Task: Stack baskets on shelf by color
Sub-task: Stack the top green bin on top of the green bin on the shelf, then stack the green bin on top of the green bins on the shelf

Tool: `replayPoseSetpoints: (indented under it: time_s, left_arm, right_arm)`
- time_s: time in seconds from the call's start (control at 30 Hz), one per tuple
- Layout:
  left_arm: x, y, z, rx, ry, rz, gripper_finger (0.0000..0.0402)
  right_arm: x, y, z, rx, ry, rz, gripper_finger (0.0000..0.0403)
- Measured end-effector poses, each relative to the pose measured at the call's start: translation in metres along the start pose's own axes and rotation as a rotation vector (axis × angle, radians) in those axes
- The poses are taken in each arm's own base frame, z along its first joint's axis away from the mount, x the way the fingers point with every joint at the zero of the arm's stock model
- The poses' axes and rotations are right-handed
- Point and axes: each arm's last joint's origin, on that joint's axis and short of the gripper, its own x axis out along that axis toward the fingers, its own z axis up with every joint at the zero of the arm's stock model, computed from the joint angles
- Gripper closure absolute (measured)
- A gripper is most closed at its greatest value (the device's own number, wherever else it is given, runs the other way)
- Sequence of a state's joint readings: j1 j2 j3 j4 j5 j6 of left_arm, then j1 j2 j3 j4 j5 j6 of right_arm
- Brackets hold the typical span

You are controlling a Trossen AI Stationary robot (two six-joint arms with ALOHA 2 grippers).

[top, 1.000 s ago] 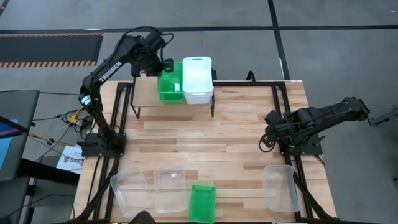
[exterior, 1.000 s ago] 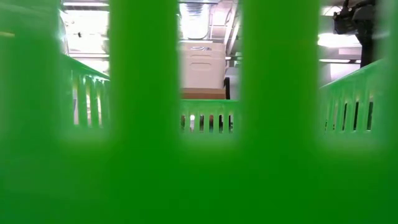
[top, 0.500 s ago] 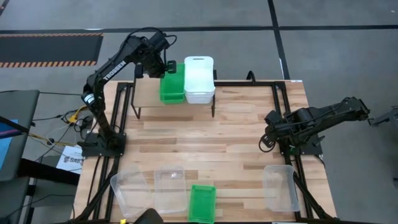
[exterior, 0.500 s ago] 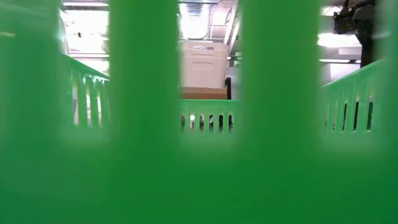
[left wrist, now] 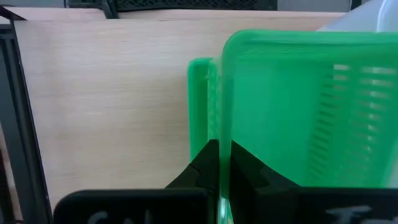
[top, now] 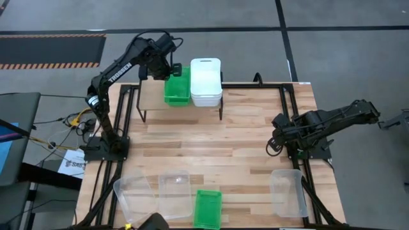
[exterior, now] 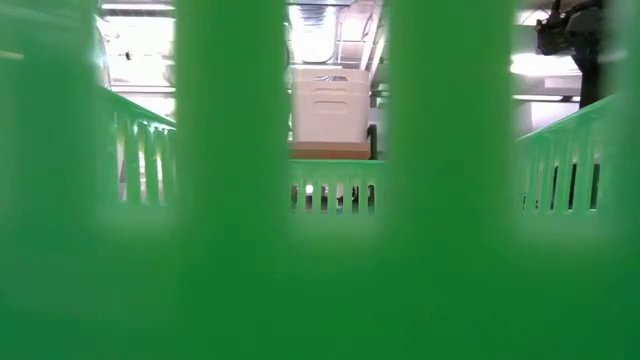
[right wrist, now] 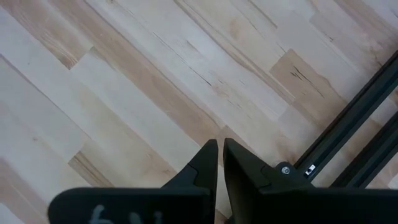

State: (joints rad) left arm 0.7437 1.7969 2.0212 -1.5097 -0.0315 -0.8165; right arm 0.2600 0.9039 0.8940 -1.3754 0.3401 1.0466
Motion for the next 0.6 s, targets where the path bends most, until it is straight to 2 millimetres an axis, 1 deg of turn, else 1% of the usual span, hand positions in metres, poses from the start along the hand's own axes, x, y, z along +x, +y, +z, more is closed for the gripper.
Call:
replayPoseSetpoints:
  time_s: [0.1, 0.2, 0.4, 0.5, 0.6]
  left_arm:
    - [0.0010, 0.0001, -0.0002, 0.001, 0.007, 0.007, 0.0397]
    - [0.0010, -0.0001, 0.0001, 0.009, 0.004, 0.005, 0.0381]
    - [0.0010, -0.0005, 0.0002, 0.008, 0.005, -0.001, 0.0327]
    - [0.0010, -0.0019, 0.0000, 0.015, 0.027, -0.035, 0.0297]
    - [-0.0004, -0.0025, -0.0017, 0.061, 0.076, -0.088, 0.0273]
  right_arm:
    - [0.0000, 0.0000, 0.0000, 0.000, 0.000, 0.000, 0.0351]
    - [0.0000, 0.0000, 0.0000, 0.000, 0.000, 0.000, 0.0351]
    - [0.0000, 0.0000, 0.0000, 0.000, 0.001, 0.000, 0.0351]
    - [0.0000, 0.0000, 0.0000, 0.000, 0.001, 0.000, 0.0351]
    - [0.0000, 0.0000, 0.0000, 0.000, 0.001, 0.000, 0.0351]
